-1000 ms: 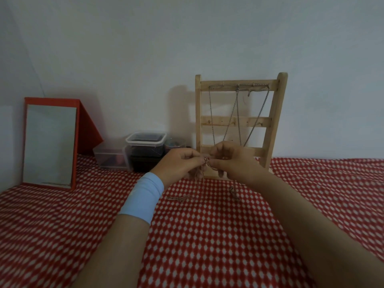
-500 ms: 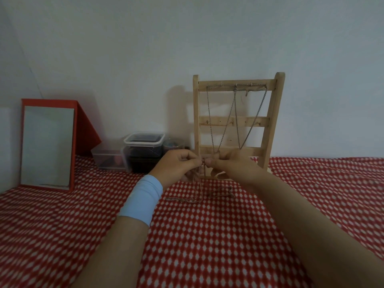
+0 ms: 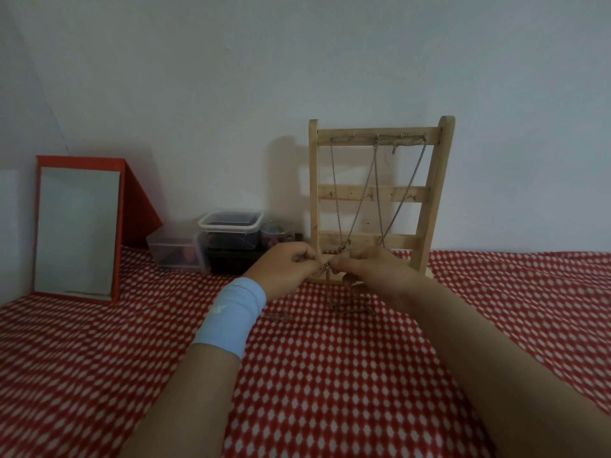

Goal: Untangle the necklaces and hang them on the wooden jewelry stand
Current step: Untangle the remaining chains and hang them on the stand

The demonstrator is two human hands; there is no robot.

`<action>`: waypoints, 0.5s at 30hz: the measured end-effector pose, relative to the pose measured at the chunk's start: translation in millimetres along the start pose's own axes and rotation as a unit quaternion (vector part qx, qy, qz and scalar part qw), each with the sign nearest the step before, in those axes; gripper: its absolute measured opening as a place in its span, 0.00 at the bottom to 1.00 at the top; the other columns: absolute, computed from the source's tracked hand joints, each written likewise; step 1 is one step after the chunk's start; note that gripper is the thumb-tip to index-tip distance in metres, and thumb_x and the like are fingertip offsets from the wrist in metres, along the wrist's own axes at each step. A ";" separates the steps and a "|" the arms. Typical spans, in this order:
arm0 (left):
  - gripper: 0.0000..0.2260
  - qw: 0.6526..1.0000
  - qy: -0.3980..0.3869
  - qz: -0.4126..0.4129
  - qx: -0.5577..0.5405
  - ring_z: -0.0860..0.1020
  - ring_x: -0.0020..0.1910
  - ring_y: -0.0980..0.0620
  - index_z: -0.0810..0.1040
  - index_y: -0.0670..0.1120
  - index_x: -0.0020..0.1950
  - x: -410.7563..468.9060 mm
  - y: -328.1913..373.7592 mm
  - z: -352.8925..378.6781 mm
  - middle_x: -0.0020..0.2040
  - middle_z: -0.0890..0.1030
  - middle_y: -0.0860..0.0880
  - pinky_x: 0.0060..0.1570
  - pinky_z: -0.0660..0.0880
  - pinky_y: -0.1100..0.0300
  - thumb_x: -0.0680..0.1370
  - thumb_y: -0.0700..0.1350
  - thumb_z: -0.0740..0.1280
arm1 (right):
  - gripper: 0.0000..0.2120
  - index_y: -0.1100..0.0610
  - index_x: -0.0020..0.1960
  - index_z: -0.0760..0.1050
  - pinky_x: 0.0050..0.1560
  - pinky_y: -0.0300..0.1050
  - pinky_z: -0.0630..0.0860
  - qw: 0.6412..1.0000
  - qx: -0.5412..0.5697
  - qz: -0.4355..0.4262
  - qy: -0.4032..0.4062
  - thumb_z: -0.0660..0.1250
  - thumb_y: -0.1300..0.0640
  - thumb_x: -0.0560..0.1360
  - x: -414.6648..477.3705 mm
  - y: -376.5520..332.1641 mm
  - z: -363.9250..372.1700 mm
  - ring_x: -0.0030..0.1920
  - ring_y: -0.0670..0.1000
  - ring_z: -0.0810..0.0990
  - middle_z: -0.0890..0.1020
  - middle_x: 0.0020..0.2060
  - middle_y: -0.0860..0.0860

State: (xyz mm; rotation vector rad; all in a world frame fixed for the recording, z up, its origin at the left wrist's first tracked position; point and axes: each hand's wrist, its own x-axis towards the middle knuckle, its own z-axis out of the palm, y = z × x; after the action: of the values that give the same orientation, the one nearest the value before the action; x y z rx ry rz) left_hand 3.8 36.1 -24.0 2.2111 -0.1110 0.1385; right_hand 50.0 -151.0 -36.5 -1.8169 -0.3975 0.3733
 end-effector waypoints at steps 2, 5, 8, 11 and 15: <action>0.07 1.000 -0.002 0.002 -0.026 0.79 0.43 0.58 0.83 0.49 0.50 -0.8 -1.6 -0.8 0.44 0.82 0.55 0.45 0.73 0.65 0.79 0.50 0.67 | 0.10 0.55 0.49 0.86 0.48 0.45 0.77 1.000 0.000 -0.024 -0.003 0.70 0.51 0.80 -0.3 -0.7 -1.8 0.42 0.49 0.79 0.86 0.44 0.49; 0.05 0.999 0.016 0.024 -0.020 0.80 0.51 0.61 0.85 0.52 0.49 -0.7 -6.3 0.8 0.48 0.84 0.57 0.55 0.74 0.64 0.76 0.50 0.72 | 0.10 0.54 0.49 0.87 0.46 0.43 0.78 0.999 -0.017 -0.042 0.008 0.70 0.50 0.79 -0.6 -3.2 0.7 0.40 0.48 0.79 0.87 0.47 0.52; 0.04 0.999 0.036 0.020 -0.014 0.80 0.48 0.62 0.85 0.51 0.46 -0.4 -6.5 0.7 0.48 0.84 0.57 0.50 0.72 0.69 0.75 0.49 0.73 | 0.11 0.54 0.50 0.87 0.45 0.40 0.78 0.997 -0.060 -0.050 0.010 0.69 0.49 0.80 -0.2 -4.5 4.3 0.39 0.45 0.80 0.87 0.48 0.55; 0.05 0.998 0.035 0.013 -0.050 0.81 0.44 0.60 0.85 0.49 0.44 -0.3 -5.1 -0.8 0.43 0.85 0.54 0.47 0.74 0.67 0.77 0.48 0.70 | 0.12 0.57 0.50 0.85 0.44 0.40 0.78 0.996 -0.072 -0.049 0.008 0.68 0.50 0.80 -0.5 -6.2 6.5 0.39 0.46 0.79 0.85 0.48 0.59; 0.07 0.991 0.011 -0.018 -0.132 0.83 0.48 0.54 0.84 0.49 0.47 -1.2 -11.1 2.0 0.45 0.86 0.52 0.56 0.77 0.56 0.80 0.48 0.67 | 0.14 0.62 0.50 0.85 0.41 0.40 0.77 0.995 -0.083 -0.043 -0.018 0.67 0.51 0.81 -2.7 -8.6 5.7 0.37 0.47 0.78 0.83 0.39 0.57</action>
State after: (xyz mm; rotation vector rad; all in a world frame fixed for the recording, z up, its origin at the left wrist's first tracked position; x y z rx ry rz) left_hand 4.2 41.2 -34.1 1.9464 -0.0728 0.1210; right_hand 44.4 -145.1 -29.6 -1.9502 -0.5433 0.3213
